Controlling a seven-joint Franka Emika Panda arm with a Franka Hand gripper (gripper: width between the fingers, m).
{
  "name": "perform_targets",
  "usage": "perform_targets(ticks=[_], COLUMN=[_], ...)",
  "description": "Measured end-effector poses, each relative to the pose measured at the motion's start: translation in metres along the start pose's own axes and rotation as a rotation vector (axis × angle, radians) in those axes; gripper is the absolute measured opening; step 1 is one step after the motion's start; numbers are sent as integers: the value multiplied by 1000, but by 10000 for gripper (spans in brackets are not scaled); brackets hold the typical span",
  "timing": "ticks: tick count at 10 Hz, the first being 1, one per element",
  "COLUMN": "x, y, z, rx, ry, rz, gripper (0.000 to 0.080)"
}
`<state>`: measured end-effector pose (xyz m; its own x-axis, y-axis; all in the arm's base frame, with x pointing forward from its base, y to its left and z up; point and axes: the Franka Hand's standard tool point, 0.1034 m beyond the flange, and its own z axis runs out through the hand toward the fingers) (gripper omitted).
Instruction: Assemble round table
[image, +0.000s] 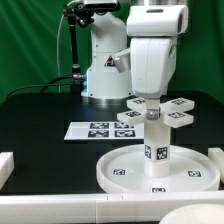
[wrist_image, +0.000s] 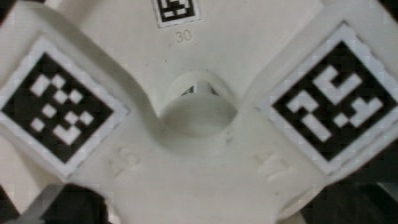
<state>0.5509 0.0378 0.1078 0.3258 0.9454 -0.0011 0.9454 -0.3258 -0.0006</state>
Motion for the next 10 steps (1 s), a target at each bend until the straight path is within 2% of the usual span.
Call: perform_targets(ticks=[1,2,3,8,10], x=[-2,-2,-3,-3,-4], y=[1,1,1,1,-2], z=[0,0,0,0,0], rx=[0,0,0,0,2], ry=[0,0,0,1,3], rz=[4,5,6,48,296], gripper=[500,500,442,442,442])
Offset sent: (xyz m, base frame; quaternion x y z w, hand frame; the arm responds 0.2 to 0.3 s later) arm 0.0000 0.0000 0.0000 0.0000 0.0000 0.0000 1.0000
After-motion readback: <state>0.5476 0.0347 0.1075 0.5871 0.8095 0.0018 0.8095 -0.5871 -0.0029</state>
